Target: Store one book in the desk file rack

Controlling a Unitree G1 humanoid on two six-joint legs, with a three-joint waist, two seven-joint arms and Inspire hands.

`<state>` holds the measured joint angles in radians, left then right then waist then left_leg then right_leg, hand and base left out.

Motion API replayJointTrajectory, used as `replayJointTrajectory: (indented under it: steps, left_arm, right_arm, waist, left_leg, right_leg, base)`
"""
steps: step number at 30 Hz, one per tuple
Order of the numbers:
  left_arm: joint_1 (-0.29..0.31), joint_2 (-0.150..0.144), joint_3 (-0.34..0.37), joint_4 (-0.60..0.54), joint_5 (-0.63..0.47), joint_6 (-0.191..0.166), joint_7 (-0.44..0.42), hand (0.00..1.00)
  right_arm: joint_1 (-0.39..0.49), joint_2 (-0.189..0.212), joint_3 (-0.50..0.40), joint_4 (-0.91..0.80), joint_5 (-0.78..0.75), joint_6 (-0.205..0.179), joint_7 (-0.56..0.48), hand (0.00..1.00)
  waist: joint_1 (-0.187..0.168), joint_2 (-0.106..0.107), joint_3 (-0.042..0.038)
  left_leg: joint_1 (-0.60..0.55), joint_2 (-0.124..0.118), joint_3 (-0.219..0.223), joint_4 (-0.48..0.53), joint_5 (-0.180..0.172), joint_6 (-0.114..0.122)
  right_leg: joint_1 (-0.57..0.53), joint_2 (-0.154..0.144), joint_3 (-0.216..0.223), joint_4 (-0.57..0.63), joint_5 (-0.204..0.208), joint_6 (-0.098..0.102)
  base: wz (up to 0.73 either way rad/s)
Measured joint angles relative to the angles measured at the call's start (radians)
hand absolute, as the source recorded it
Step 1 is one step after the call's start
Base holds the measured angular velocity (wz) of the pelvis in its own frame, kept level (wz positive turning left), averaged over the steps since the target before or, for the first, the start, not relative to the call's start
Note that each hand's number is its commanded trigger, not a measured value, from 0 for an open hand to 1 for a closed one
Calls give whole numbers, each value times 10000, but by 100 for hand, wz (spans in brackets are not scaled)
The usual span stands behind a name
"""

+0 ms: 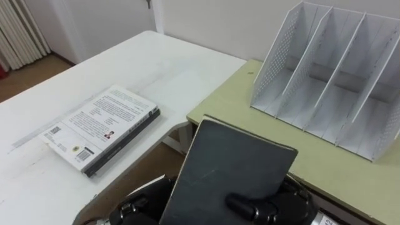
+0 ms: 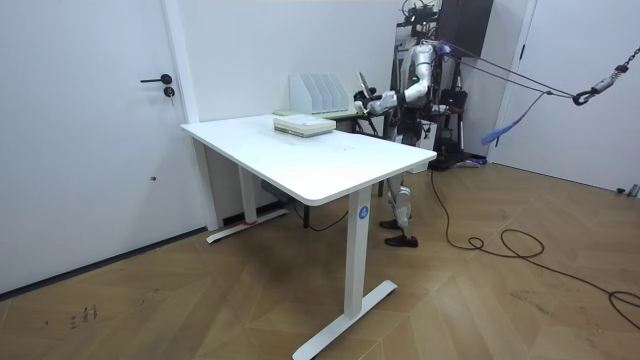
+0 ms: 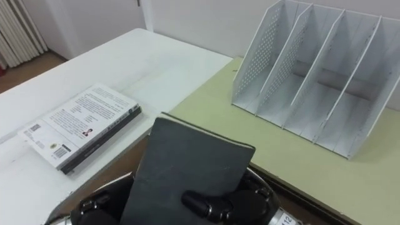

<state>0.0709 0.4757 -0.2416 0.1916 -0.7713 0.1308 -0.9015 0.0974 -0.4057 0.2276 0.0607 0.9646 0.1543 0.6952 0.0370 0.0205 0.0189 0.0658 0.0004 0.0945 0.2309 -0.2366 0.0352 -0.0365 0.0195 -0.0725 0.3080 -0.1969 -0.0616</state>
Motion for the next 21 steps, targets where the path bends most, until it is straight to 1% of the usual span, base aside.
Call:
replayJointTrajectory:
  steps: [1,2,3,4,6,7,8,9,10,11,12,13,14,15,17,19,21]
  left_arm:
    - [16,-16,-7,267,274,-24,63,0]
    - [85,-81,-46,822,833,-59,346,0]
    - [149,-204,-93,1464,1315,-46,718,0]
    - [191,-267,-100,1740,1545,-42,877,0]
    - [327,-436,-167,2583,2426,-26,1293,0]
    - [353,-520,-161,2831,2586,-40,1394,0]
    - [412,-699,-147,3392,2863,-81,1670,0]
    - [528,-825,-148,3802,3193,-81,2000,0]
    - [611,-877,-155,3946,3340,-78,2152,0]
    - [733,-991,-153,4196,3538,-76,2398,0]
    - [790,-1164,-104,4467,3636,-95,2608,0]
    - [795,-1264,-37,4666,3753,-125,2689,0]
    - [842,-1469,120,5086,3918,-188,3021,0]
    - [987,-1540,159,5356,3930,-237,3373,0]
    - [1126,-1571,160,5608,4097,-278,3743,0]
    - [1132,-1641,166,5949,4182,-367,3987,0]
    - [1328,-1938,609,6354,4381,-602,4254,0]
  right_arm:
    - [0,4,-9,-12,3,-7,-9,100]
    - [-6,5,-32,-26,15,-6,-37,100]
    - [-24,6,-89,-64,39,-7,-89,100]
    - [-55,10,-108,-77,65,-10,-120,100]
    - [-246,13,-128,-77,112,-9,-218,100]
    - [-287,13,-146,-77,113,-9,-230,100]
    - [-345,55,-225,-78,112,-10,-270,100]
    - [-349,183,-333,-77,116,-25,-373,100]
    - [-349,227,-363,-77,116,-34,-435,100]
    - [-349,238,-466,-87,111,-33,-543,100]
    - [-349,232,-689,-163,109,-32,-703,100]
    - [-349,232,-812,-239,109,-33,-812,100]
    - [-350,230,-1038,-398,115,-64,-1042,100]
    - [-349,232,-1170,-496,126,-161,-1226,100]
    - [-351,233,-1335,-611,123,-306,-1512,100]
    - [-427,258,-1413,-648,112,-447,-1773,100]
    - [-444,483,-1685,-740,-64,-459,-2092,100]
  waist:
    - [-9,16,-10]
    - [-62,27,-23]
    - [-93,27,-27]
    - [-95,11,-23]
    - [-167,-107,-21]
    - [-198,-137,-32]
    - [-256,-195,-77]
    - [-292,-255,-110]
    - [-316,-279,-126]
    - [-353,-310,-152]
    - [-346,-317,-157]
    - [-319,-314,-156]
    - [-282,-300,-150]
    - [-283,-303,-154]
    - [-284,-297,-157]
    - [-299,-262,-154]
    - [-293,-212,-165]
  left_leg:
    - [-5,3,6,0,1,-2]
    - [22,1,19,-3,4,-6]
    - [48,0,50,1,5,-5]
    - [60,1,70,-5,5,-5]
    - [137,8,100,-35,5,-5]
    - [170,10,100,-50,5,-5]
    - [228,11,103,-93,5,-5]
    - [299,17,95,-110,4,-5]
    - [332,25,93,-115,4,-5]
    - [340,27,78,-116,2,-6]
    - [354,28,63,-129,2,-5]
    - [372,29,84,-170,3,-4]
    - [459,30,130,-268,7,3]
    - [519,34,137,-279,7,3]
    - [532,40,130,-297,3,2]
    - [514,46,118,-326,4,2]
    - [512,54,115,-359,4,3]
  right_leg:
    - [2,3,0,-1,2,-3]
    - [12,6,12,21,4,-6]
    - [23,6,27,24,4,-6]
    - [27,9,39,14,4,-5]
    - [113,21,57,-87,4,-5]
    - [172,22,38,-143,5,-3]
    - [236,21,14,-195,6,2]
    - [352,26,-24,-301,14,14]
    - [414,32,-54,-376,33,23]
    - [463,25,-108,-456,55,40]
    - [562,30,-115,-518,100,56]
    - [564,31,-104,-514,109,60]
    - [597,33,-95,-511,123,67]
    - [662,42,-95,-524,125,68]
    - [720,51,-95,-574,124,68]
    - [715,62,-80,-646,144,65]
    - [712,74,-86,-685,152,65]
  base:
    - [0]
    - [-5]
    - [-7]
    - [-8]
    - [-2]
    - [5]
    - [7]
    - [8]
    - [12]
    - [13]
    - [9]
    - [0]
    - [-6]
    - [-4]
    - [0]
    - [0]
    - [0]
